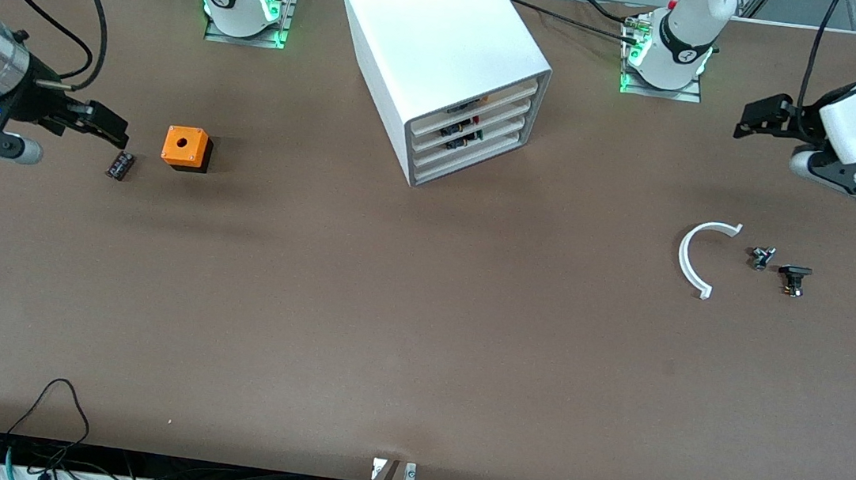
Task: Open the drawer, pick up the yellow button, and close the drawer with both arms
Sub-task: 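Move the left gripper toward the cabinet drawer while the right gripper advances, then pull the top drawer open with the left gripper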
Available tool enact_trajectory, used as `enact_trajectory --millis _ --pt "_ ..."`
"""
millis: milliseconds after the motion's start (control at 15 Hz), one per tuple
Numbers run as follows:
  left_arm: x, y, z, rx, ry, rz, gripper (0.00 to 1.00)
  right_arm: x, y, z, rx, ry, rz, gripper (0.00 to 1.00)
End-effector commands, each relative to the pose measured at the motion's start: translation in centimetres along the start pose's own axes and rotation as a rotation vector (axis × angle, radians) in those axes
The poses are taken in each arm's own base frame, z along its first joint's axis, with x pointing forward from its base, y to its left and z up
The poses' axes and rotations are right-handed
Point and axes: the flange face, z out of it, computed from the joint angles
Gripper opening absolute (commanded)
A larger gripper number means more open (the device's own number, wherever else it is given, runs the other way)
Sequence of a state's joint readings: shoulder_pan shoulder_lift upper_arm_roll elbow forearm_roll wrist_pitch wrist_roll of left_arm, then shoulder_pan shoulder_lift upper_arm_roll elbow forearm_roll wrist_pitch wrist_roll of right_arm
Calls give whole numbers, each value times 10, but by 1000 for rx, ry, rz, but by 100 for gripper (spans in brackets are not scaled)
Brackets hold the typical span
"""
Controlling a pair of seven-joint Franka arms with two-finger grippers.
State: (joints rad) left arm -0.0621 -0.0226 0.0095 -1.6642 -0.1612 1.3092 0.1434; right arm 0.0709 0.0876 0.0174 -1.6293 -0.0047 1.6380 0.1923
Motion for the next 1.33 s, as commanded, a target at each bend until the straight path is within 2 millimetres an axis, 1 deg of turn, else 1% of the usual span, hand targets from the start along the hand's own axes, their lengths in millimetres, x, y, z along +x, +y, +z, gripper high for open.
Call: enact_trajectory --millis 0,67,133,267,333,400,533,600,733,933,1000,1067,1133,1200,1267 --pt "10 12 18 -119 -126 42 100 4 -3 9 1 -12 -9 100" --pt "12 15 24 -159 -152 53 100 5 -4 14 -1 -21 -10 100" --pt "17 16 36 -202 -184 76 100 7 -5 21 -3 -34 -12 100" --pt "25 20 58 -291 -214 185 100 12 -10 36 -6 -57 -18 100" --pt "25 20 65 -337 -211 238 100 17 -14 48 -9 -72 -21 100" --pt "27 21 75 -423 -202 291 100 23 -17 61 -11 -83 -21 100" --pt "35 6 100 -594 -122 294 99 32 -21 79 -11 -91 -16 100" --pt "40 8 111 -657 -80 309 98 37 -23 87 -11 -91 -14 100" --pt "45 10 143 -749 -7 320 96 42 -32 98 -3 -85 -14 100" --pt "51 29 194 -884 80 344 96 47 -40 106 1 -88 49 100" --pt "51 39 205 -907 104 349 96 48 -47 110 9 -91 70 100" --pt "49 47 217 -924 112 346 95 48 -56 109 24 -85 95 100" --pt "47 56 228 -934 121 345 95 46 -67 112 23 -91 112 100" --pt "43 62 242 -954 130 350 95 45 -73 111 24 -88 140 100" --pt "41 68 255 -976 150 372 95 44 -84 109 22 -84 158 100"
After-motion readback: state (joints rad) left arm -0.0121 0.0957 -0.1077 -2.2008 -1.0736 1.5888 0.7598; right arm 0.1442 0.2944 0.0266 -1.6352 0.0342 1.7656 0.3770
